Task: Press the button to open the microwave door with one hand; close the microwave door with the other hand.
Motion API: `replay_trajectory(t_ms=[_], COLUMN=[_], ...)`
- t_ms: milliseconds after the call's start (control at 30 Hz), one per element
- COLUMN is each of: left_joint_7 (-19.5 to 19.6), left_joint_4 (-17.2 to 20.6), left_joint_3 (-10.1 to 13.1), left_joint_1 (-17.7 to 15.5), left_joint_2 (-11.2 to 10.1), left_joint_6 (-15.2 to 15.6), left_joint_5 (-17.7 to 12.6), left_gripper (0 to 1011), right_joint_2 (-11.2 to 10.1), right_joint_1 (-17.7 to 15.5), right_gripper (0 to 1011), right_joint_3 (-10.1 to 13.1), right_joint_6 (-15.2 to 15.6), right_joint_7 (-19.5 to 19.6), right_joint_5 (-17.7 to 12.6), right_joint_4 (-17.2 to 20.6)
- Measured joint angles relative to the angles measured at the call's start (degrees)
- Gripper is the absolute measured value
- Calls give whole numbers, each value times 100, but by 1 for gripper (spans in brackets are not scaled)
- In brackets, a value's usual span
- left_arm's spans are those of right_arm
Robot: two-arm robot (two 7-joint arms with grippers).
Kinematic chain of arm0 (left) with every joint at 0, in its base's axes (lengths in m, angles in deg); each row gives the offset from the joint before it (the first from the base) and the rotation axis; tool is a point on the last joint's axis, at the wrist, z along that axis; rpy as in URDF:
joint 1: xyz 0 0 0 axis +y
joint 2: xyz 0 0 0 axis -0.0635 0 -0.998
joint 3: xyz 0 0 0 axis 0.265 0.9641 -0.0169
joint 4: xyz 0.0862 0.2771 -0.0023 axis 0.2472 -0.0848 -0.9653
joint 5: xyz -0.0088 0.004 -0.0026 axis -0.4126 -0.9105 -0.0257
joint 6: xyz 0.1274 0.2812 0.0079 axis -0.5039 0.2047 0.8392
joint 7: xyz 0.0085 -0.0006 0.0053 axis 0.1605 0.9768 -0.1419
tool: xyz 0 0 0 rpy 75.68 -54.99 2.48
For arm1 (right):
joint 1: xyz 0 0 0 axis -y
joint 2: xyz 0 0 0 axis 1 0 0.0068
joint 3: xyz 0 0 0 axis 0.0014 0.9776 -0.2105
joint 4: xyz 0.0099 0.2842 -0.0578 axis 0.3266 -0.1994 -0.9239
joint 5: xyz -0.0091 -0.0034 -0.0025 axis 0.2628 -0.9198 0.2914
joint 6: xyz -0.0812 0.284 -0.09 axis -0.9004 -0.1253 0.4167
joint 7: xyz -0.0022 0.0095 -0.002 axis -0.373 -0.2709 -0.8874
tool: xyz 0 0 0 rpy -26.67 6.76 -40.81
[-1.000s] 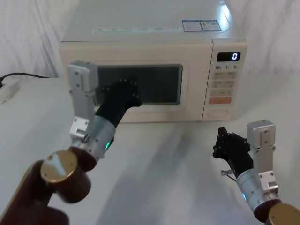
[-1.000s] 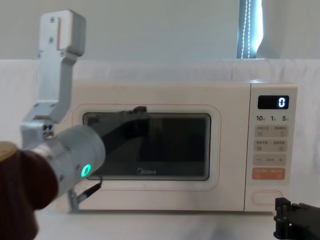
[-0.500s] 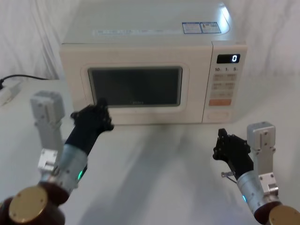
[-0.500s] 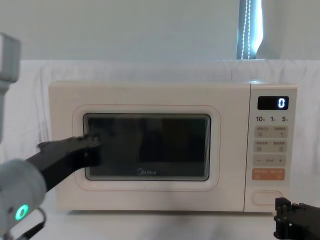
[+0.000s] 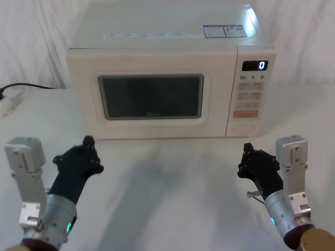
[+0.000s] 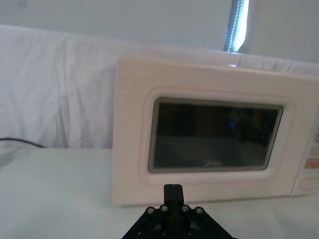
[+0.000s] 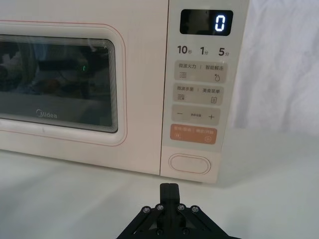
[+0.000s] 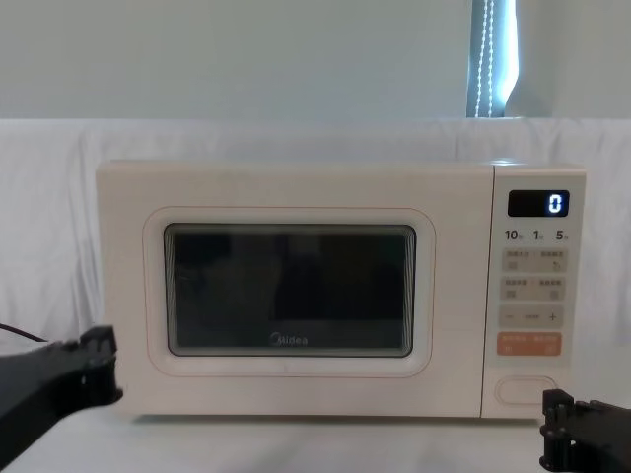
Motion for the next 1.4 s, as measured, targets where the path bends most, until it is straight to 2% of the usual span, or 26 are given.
replay_trajectory(t_ms=[267, 433, 800, 1033, 1067, 1100, 1200, 1233, 1400], left_joint_7=[-15, -11, -8, -6, -7, -6, -7, -7, -7], left_joint_4=[-19, -145, -128, -118, -117, -116, -114, -114, -112], left_joint_3=[-79, -87, -93, -93, -93, -93, -93, -93, -93], left_joint_1=[144, 115, 130, 134, 134, 135, 137, 137, 140], left_joint_2=[76, 123, 120, 117, 117, 116, 114, 114, 113], left_joint_6=[-74, -151, -145, -135, -135, -133, -131, -131, -128], left_joint_5=[-10, -46, -43, -40, -39, -39, -38, -37, -35], left_gripper=[0, 0, 0, 0, 0, 0, 0, 0, 0], right_joint_2=[0, 0, 0, 0, 0, 0, 0, 0, 0], right_joint_1=[0, 0, 0, 0, 0, 0, 0, 0, 0], right_gripper=[0, 0, 4, 168, 221, 221, 356, 356, 503], right_joint_3=[0, -1, 0, 0, 0, 0, 0, 0, 0], right_joint_6=[0, 0, 0, 0, 0, 0, 0, 0, 0], right_joint_7=[0, 0, 0, 0, 0, 0, 0, 0, 0], right_joint_5=[0, 0, 0, 0, 0, 0, 0, 0, 0], right_joint_4=[0, 0, 0, 0, 0, 0, 0, 0, 0])
